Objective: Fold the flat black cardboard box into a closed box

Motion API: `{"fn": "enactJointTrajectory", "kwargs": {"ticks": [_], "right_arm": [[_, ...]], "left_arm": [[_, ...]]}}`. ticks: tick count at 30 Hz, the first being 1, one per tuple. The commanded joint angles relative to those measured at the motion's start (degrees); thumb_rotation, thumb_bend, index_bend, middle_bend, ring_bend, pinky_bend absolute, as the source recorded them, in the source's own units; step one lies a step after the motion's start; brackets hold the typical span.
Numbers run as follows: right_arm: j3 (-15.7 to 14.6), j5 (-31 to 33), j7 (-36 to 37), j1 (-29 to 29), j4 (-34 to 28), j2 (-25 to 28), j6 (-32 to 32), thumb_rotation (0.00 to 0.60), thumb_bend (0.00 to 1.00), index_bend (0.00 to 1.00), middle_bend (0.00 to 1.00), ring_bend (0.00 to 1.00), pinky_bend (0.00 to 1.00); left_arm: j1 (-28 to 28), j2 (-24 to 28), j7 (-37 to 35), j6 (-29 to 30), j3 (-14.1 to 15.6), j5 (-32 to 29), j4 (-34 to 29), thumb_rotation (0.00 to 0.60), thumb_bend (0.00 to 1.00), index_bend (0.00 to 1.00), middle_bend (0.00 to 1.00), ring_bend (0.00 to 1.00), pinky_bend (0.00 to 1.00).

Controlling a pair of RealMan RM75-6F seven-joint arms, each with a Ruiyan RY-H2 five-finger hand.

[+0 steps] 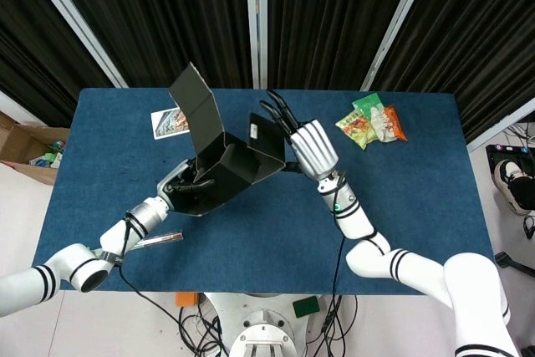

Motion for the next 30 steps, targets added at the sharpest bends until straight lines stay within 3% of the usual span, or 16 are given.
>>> {"fn": "enactJointTrajectory", "kwargs": {"ticks": [1, 15, 30], "right_arm": [[0.1, -0.7, -1.0, 0.5, -0.7, 0.7, 0.0, 0.600, 0.07, 0.00, 0.00, 0.68, 1.00], [0.1, -1.7, -1.9, 0.8, -7.1, 4.9, -1.3, 0.600, 0.07, 0.00, 0.01, 0.68, 1.00], [-3.3, -3.7, -9.7, 2.4, -11.5, 8.0, -7.6, 0.600, 0.07, 0.00, 0.03, 0.68, 1.00]], "left_arm": [[-0.4, 0.0, 0.8, 1.2, 1.4, 1.3, 1.1, 0.600, 0.01, 0.29, 0.33, 0.70, 0.93], [-2.5, -0.6, 7.5, 3.0, 4.7, 1.4, 3.8, 0.600, 0.01, 0.32, 0.33, 0.70, 0.93], [-4.5, 0.4, 25.6, -1.4, 4.3, -4.7, 2.0, 0.600, 0.01, 0.32, 0.33, 0.70, 0.93]]}}
